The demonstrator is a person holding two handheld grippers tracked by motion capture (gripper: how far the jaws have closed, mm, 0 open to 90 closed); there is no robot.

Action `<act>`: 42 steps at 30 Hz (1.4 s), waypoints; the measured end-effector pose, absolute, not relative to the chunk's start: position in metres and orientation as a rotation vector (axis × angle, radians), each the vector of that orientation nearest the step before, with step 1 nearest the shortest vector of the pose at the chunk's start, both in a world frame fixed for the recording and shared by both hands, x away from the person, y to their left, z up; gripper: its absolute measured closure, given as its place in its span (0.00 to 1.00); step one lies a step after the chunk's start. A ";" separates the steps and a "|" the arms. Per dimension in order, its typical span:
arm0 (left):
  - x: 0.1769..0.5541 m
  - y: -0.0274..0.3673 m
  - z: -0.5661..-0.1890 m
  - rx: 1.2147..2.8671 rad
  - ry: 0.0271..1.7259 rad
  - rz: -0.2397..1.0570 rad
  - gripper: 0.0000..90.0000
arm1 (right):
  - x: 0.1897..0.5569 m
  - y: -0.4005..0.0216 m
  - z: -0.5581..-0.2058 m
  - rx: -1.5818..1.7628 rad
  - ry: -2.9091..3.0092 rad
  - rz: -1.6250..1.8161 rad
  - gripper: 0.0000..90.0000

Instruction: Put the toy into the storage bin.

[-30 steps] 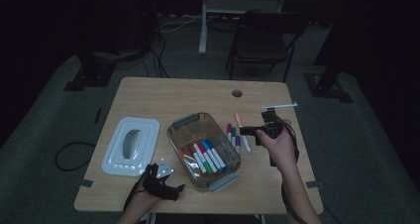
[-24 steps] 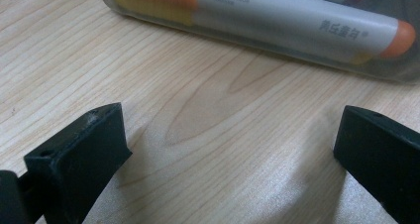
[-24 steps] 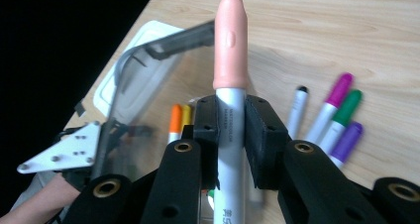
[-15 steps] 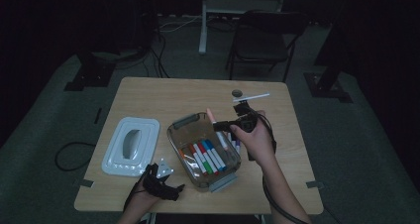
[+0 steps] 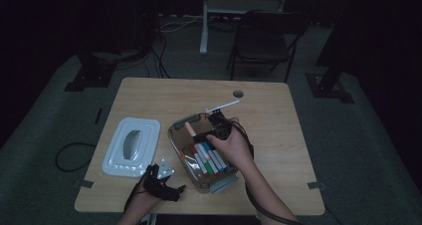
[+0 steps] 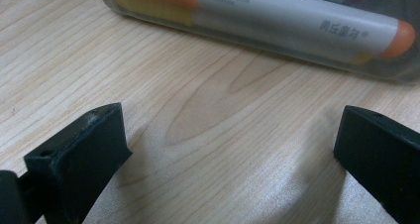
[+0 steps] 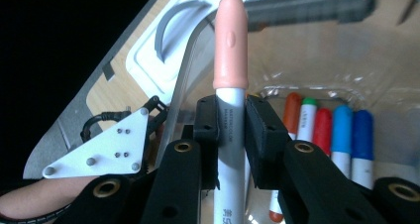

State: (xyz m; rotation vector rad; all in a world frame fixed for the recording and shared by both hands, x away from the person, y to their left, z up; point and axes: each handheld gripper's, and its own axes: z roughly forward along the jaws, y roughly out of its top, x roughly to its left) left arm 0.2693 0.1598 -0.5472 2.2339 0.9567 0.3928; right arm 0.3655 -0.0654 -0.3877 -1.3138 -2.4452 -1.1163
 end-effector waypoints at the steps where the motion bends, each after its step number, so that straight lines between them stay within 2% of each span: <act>1: 0.269 0.160 -0.547 2.234 0.957 0.393 0.01 | 0.366 -0.065 -0.388 -1.314 -2.445 -1.116 0.85; 15: 0.269 0.160 -0.547 2.231 0.957 0.394 0.01 | 0.373 -0.031 -0.435 -1.312 -2.477 -0.893 0.85; 35: 0.269 0.160 -0.547 2.231 0.957 0.396 0.01 | 0.377 -0.009 -0.471 -1.315 -2.487 -0.675 0.85; 42: 0.269 0.160 -0.547 2.232 0.957 0.394 0.01 | 0.375 -0.014 -0.471 -1.273 -2.534 -0.694 0.73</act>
